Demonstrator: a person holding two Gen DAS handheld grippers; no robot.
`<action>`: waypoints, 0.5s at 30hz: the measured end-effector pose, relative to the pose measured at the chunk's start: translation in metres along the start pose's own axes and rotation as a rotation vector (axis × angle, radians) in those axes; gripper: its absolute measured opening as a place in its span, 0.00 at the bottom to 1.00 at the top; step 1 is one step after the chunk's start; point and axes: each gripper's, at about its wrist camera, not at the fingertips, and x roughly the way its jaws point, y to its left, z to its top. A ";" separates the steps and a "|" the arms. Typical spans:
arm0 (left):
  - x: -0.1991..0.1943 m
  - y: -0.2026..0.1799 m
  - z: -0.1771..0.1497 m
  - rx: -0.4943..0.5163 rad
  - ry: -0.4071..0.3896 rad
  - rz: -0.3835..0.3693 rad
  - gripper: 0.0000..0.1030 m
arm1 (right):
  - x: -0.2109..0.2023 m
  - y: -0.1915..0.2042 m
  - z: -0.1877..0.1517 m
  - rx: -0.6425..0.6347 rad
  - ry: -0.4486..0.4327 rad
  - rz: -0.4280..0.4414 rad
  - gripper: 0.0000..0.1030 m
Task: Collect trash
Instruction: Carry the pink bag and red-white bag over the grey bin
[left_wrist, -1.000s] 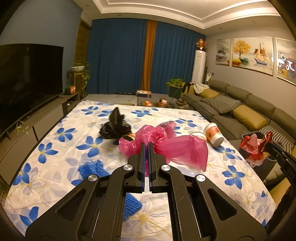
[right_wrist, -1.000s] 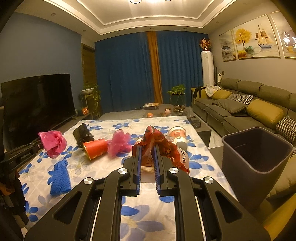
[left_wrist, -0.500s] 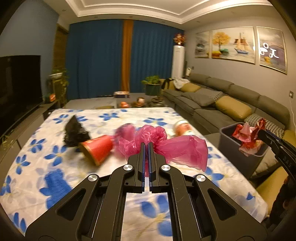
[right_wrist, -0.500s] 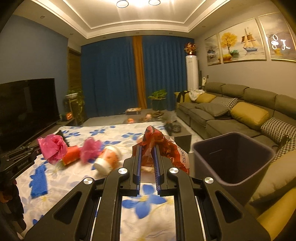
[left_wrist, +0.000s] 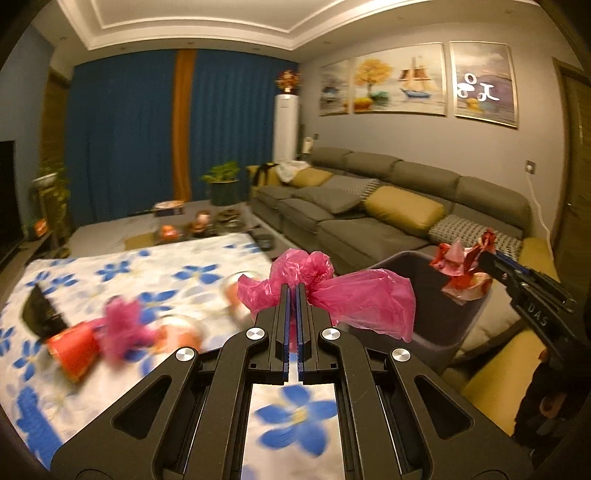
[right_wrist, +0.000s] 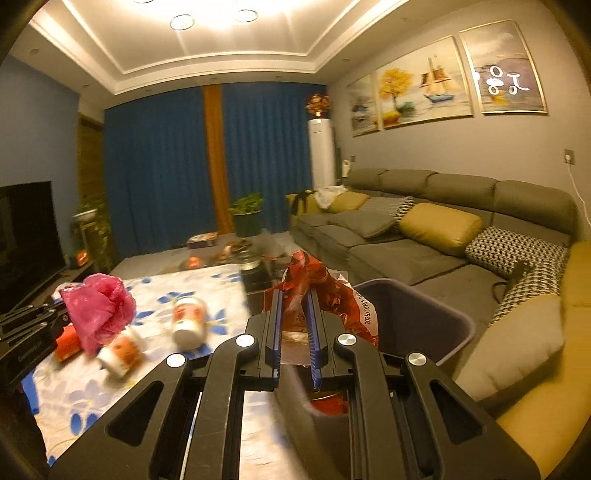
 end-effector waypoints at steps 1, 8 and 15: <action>0.007 -0.008 0.002 0.004 0.001 -0.017 0.02 | 0.001 -0.005 0.000 0.004 -0.002 -0.009 0.13; 0.049 -0.056 0.011 0.033 0.015 -0.114 0.02 | 0.015 -0.035 0.002 0.030 -0.005 -0.059 0.13; 0.084 -0.088 0.019 0.038 0.025 -0.179 0.02 | 0.031 -0.055 0.006 0.052 -0.008 -0.083 0.13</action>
